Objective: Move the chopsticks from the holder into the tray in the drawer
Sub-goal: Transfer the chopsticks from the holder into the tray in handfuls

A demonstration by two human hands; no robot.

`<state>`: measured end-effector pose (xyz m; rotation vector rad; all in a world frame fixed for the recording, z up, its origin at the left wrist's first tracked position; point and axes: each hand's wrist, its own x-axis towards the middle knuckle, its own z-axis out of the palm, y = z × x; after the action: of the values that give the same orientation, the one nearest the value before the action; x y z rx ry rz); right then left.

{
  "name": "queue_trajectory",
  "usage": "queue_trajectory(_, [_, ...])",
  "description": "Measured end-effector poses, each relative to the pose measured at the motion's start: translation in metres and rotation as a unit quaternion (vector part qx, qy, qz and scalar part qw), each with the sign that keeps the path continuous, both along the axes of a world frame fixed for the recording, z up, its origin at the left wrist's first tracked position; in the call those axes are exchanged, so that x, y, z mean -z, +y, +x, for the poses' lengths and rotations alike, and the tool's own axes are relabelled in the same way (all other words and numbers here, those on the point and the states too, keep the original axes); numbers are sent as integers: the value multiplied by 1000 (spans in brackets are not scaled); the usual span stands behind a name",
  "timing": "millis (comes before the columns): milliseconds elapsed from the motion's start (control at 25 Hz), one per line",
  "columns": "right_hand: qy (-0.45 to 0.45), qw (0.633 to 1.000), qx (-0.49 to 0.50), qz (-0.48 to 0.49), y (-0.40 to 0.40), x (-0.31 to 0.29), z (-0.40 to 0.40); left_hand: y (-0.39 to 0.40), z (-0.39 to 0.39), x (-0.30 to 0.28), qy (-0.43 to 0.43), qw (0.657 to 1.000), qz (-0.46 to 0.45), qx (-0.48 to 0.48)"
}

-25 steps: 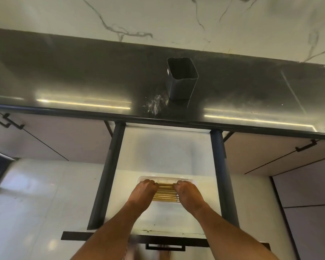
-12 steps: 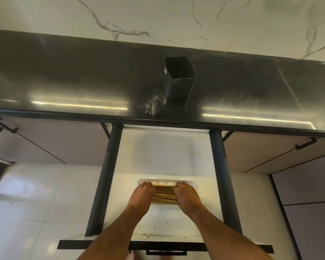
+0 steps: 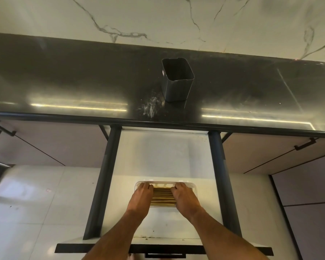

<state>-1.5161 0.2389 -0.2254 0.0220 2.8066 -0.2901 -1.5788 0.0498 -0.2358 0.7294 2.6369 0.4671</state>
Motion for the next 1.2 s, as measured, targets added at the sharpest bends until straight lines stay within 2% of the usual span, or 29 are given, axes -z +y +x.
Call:
queue_trajectory(160, [0, 1000, -4, 3, 0, 3, 1, -3, 2, -2, -33, 999, 0, -10])
queue_trajectory(280, [18, 1000, -1, -9, 1, 4, 2, -2, 3, 0, -24, 1000, -10, 2])
queue_trajectory(360, [67, 997, 12, -31, 4, 0, 4, -2, 3, -4, 5, 1000, 11, 6])
queue_trajectory(440, [163, 980, 75, -90, 6, -5, 10, -4, 7, -10, 52, 997, 59, -8])
queue_trajectory(520, [253, 930, 223, -149, 10, -7, 16, -6, 10, -14, 56, 977, 157, -131])
queue_trajectory(560, [268, 891, 322, -176, 13, -7, 18, -6, 11, -17, 28, 953, 197, -228])
queue_trajectory(640, [215, 806, 497, -240, 20, -4, 17, -4, 7, -17, -47, 890, 208, -402])
queue_trajectory(680, [170, 774, 548, -270, 23, -1, 16, -3, 5, -14, -83, 866, 204, -449])
queue_trajectory(760, [109, 747, 578, -310, 25, 6, 16, 0, 4, -9, -136, 835, 219, -487])
queue_trajectory(960, [82, 759, 568, -306, 15, 9, 14, 5, 7, -1, -146, 820, 220, -508])
queue_trajectory(1200, [63, 778, 541, -314, 20, 7, 16, 0, 5, 0, -148, 823, 210, -507])
